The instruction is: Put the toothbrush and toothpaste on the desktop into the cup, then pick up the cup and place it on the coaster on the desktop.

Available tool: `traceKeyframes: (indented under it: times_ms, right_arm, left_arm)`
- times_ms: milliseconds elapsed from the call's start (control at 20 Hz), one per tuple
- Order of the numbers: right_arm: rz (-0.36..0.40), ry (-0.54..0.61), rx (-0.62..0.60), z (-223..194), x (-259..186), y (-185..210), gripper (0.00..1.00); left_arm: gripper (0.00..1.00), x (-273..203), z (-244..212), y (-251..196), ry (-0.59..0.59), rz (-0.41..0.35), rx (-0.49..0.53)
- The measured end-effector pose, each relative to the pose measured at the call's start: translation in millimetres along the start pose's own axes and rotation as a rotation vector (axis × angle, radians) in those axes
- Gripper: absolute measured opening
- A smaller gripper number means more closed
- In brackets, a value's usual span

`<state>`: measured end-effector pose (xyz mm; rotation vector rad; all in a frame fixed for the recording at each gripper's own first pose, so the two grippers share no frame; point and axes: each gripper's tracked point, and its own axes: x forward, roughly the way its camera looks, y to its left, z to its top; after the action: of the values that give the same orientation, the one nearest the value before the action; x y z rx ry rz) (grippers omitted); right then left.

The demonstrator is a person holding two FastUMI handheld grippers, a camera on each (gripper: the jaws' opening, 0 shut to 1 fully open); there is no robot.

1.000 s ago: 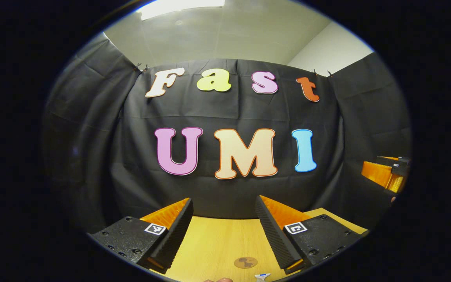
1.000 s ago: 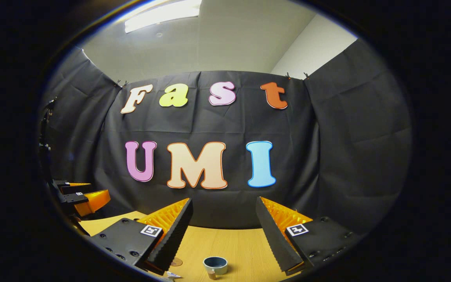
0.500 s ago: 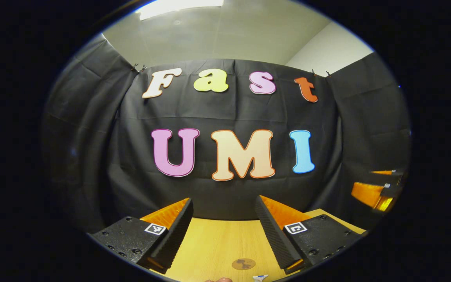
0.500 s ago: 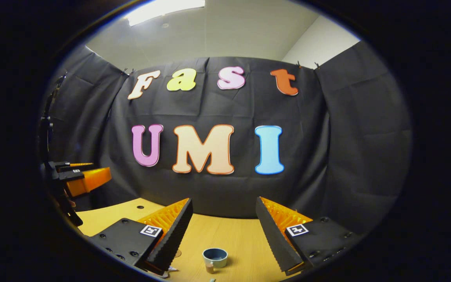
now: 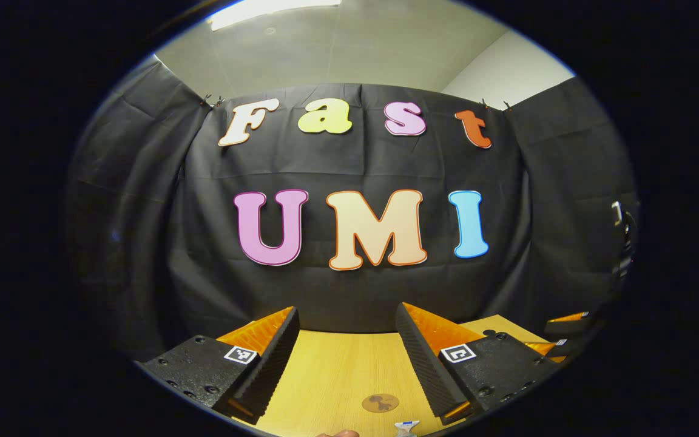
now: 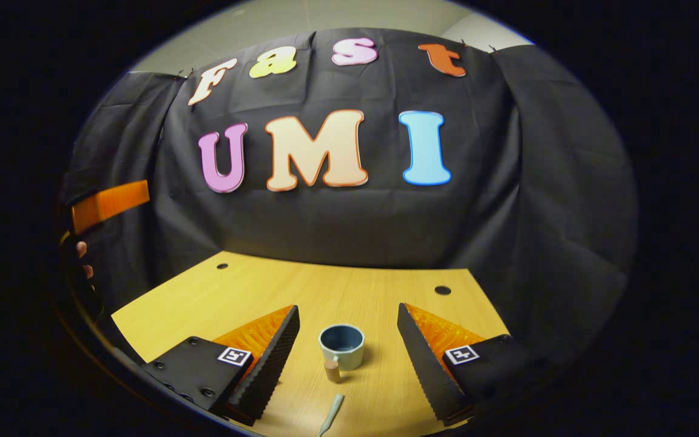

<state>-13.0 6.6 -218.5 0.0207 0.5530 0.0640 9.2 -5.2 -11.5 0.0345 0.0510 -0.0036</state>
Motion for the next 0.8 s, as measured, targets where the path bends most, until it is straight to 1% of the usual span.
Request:
traceKeyframes:
  times_ms: [150, 250, 400, 600, 800]
  right_arm:
    - [0.010, 0.079, 0.006, -32, 8, 2, 1.00]
    - [0.001, 0.132, -0.006, -54, 14, 1, 0.99]
    - [0.013, 0.224, 0.014, -85, 22, 6, 1.00]
    - [0.026, 0.388, 0.018, -138, 29, 12, 1.00]
    - [0.020, 0.514, 0.004, -178, 30, 13, 0.98]
  left_arm:
    - [0.94, -1, -4, 7, 0.006, 0.020, 0.003]
    - [0.93, -3, -7, 12, 0.013, 0.031, 0.011]
    - [0.94, -6, -13, 18, 0.031, 0.048, 0.002]
    - [0.94, -10, -21, 24, 0.056, 0.066, 0.006]
    - [0.94, -15, -24, 31, 0.065, 0.084, 0.014]
